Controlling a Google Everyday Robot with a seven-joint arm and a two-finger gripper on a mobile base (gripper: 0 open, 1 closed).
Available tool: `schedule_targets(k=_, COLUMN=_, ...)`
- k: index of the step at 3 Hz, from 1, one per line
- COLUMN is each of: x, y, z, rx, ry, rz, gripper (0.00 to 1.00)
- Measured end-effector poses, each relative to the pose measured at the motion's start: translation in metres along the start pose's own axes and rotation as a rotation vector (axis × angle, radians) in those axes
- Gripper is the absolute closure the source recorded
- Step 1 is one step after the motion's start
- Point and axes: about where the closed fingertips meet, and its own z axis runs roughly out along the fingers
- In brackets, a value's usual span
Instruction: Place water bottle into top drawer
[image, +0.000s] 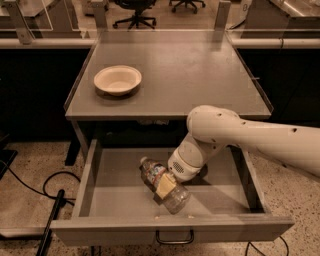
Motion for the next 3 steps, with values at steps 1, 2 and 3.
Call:
schedule_targets(k=1, x=0.0015, y=0.0005, z=0.0048, rx=0.003, ry=-0.002, rz=0.010, gripper=1.00)
schedule_targets(k=2, x=0.0018, y=0.0004, z=0.0055, rx=0.003, ry=-0.003, rz=0.013, gripper=1.00)
schedule_targets(k=3, x=0.0020, y=-0.0004, z=0.0055, rx=0.005, ry=-0.007, rz=0.020, gripper=1.00)
